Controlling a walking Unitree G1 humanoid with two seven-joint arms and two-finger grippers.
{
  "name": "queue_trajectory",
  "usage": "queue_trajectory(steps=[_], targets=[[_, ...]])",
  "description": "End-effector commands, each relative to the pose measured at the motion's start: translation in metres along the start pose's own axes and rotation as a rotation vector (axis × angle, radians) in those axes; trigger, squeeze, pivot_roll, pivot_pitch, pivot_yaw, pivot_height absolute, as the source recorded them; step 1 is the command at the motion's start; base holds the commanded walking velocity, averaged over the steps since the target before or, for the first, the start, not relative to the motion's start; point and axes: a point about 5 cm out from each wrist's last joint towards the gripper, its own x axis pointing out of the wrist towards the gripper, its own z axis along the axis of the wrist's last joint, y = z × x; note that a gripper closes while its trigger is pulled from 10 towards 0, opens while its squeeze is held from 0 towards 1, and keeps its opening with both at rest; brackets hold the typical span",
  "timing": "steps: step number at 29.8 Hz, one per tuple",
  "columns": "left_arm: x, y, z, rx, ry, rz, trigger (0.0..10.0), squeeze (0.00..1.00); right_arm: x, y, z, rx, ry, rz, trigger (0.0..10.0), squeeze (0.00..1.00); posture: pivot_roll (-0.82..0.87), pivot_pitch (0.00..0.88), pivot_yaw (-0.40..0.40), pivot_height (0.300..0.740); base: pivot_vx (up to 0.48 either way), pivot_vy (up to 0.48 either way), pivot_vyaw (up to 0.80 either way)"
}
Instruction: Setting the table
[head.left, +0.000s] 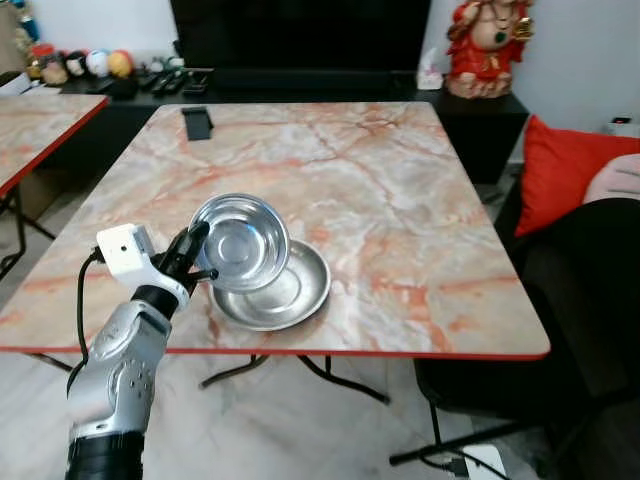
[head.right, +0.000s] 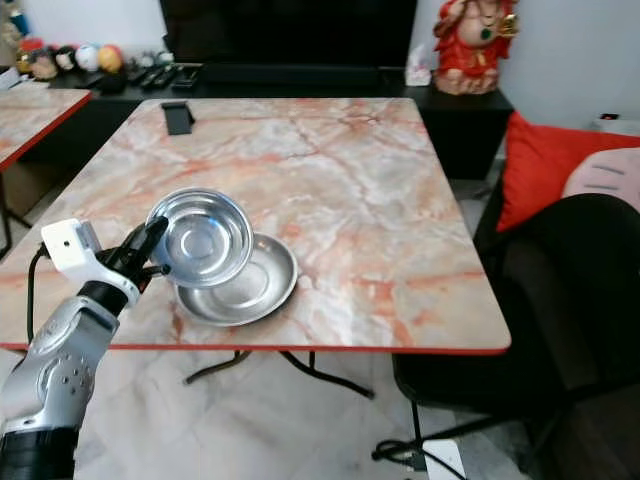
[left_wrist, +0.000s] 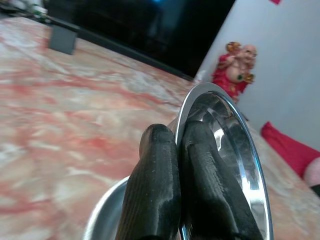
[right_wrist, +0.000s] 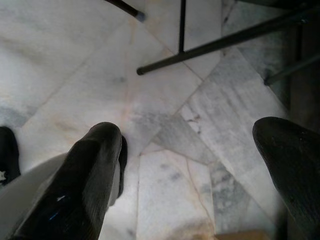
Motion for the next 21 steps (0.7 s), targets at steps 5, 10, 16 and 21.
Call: queue_trajectory(steps=[5,10,16,21], targets=[[0.000,-0.001,0.005,0.004,-0.015,-0.012,10.0,0.00,0.000,0.000,0.001,-0.009,-0.001,0.003,10.0,0.00,-0.04,0.000,0.003,0.732,0.272,0.000,0.00],[0.002,-0.003,0.005,-0.001,-0.013,-0.022,10.0,0.00,0.000,0.000,0.002,-0.011,-0.001,0.003,10.0,0.00,-0.04,0.000,0.003,0.732,0.287,0.000,0.00],[0.002,-0.009,0.001,-0.011,0.007,-0.059,10.0,0.00,0.000,-0.001,0.002,-0.010,-0.002,0.001,10.0,0.00,-0.05,0.000,0.007,0.732,0.194,0.000,0.00],[-0.002,-0.020,-0.005,-0.018,0.068,-0.160,10.0,0.00,0.000,-0.001,0.002,-0.012,-0.001,0.001,10.0,0.00,-0.04,0.000,0.005,0.732,0.000,0.000,0.00]])
